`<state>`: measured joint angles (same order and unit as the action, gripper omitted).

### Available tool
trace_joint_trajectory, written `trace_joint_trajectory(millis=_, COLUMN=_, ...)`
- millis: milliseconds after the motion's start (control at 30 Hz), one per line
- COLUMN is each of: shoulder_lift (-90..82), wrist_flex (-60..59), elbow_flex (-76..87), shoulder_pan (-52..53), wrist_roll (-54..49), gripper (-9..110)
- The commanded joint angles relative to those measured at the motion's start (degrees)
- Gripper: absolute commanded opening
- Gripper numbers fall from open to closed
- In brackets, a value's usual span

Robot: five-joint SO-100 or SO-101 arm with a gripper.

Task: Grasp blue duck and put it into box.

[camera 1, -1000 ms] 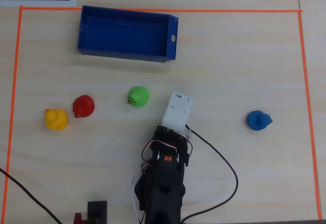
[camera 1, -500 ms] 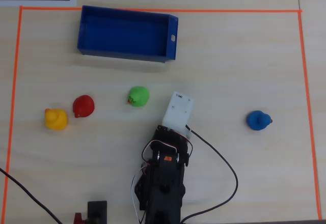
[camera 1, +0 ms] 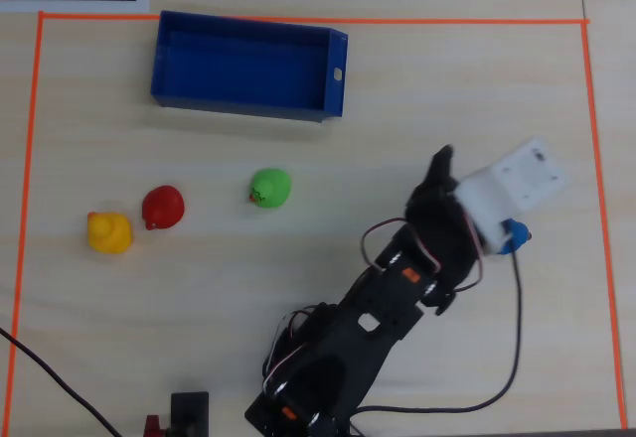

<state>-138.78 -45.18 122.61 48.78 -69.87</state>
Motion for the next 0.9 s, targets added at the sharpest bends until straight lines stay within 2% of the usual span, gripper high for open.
trace_joint_trajectory(millis=0, shoulder_lift=15.1, wrist_flex=5.0, elbow_flex=-26.0, shoulder_pan=9.8, wrist_roll=0.3, gripper=43)
trace_joint_trajectory(millis=133, shoulder_lift=24.7, wrist_flex=9.1, elbow_flex=-33.7, shoulder_pan=16.3, wrist_roll=1.1, gripper=43)
trace_joint_trajectory(millis=267, shoulder_lift=34.3, wrist_flex=18.3, elbow_flex=-33.1, shoulder_pan=20.1, wrist_roll=0.5, gripper=43)
trace_joint_trajectory(millis=433, shoulder_lift=41.9, wrist_flex=40.3, elbow_flex=-16.5, shoulder_pan=22.6, wrist_roll=-4.9, gripper=44)
trace_joint_trajectory(millis=667, shoulder_lift=47.2, wrist_flex=58.5, elbow_flex=1.9, shoulder_pan=24.4, wrist_roll=-8.3, gripper=45)
trace_joint_trajectory(millis=867, shoulder_lift=41.3, wrist_flex=59.2, elbow_flex=11.4, shoulder_pan=25.0, wrist_roll=-8.2, gripper=45)
